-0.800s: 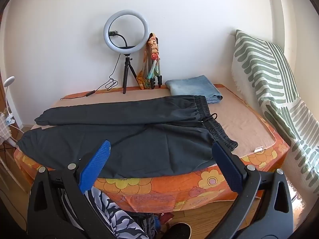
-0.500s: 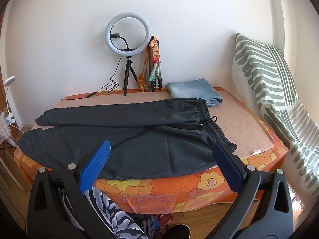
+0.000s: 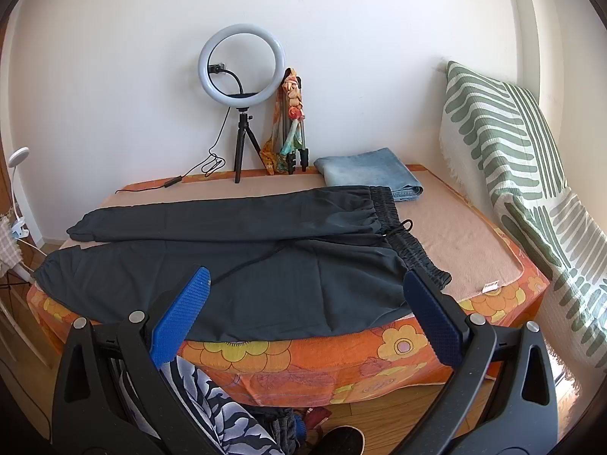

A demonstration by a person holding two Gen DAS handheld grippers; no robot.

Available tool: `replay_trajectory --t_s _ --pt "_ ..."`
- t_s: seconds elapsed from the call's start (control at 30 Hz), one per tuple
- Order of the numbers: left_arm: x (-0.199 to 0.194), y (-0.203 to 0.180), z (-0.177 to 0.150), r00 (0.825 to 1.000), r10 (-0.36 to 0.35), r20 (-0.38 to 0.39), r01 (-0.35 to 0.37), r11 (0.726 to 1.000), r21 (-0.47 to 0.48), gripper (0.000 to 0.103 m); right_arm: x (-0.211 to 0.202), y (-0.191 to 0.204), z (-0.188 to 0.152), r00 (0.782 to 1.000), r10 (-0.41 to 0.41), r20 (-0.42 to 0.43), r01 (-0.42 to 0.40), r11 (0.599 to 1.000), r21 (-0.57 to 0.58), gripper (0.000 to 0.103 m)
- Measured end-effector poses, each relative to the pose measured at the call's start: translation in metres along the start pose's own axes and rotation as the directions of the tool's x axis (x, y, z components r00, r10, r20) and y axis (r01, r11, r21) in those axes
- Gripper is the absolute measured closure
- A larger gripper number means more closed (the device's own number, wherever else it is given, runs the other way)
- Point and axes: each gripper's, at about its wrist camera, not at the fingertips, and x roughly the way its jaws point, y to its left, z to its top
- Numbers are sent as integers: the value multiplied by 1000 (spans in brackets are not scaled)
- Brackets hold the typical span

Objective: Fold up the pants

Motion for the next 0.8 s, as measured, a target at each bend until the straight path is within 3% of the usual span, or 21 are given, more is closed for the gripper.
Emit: replay_trajectory --t_s 0.8 --pt "-3 -3 2 1000 -3 14 3 1000 2 1 -1 0 0 1000 3 1 -3 1000 3 0"
